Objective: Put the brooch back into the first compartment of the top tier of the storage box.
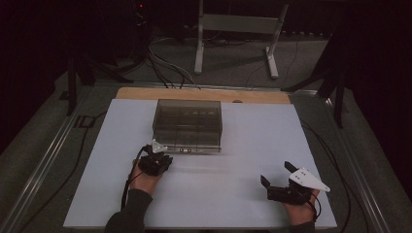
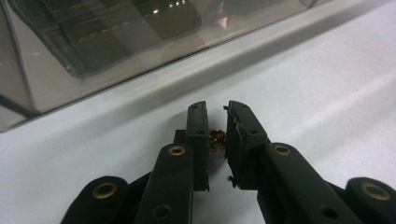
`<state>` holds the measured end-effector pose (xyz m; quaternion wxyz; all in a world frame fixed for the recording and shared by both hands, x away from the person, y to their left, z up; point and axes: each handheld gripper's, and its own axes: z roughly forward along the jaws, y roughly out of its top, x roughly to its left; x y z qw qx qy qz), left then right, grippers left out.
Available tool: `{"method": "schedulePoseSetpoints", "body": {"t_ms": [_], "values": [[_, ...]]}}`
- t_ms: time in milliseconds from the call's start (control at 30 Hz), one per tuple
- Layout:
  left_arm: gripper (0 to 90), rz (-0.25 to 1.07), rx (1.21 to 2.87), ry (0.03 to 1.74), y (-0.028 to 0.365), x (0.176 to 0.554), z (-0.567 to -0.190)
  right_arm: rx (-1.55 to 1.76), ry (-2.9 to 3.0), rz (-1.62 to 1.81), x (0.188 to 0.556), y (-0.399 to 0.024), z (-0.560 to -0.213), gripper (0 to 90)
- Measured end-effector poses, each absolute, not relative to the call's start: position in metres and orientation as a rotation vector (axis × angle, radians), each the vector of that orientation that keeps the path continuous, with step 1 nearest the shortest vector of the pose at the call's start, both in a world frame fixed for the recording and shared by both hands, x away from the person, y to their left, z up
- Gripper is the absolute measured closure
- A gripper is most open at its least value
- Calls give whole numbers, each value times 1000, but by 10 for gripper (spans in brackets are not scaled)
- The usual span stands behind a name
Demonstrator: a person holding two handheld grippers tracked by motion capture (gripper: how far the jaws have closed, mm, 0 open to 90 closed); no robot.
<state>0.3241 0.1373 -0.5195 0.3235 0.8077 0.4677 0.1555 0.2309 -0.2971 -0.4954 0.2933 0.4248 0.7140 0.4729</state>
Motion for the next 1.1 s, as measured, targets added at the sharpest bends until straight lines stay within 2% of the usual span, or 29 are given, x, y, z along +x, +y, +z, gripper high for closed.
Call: {"method": "schedulePoseSetpoints", "body": {"t_ms": [1100], "values": [[810,395,2117,1191,141,316,-507,1132,1903,1256,231,-297,-496,2]]}}
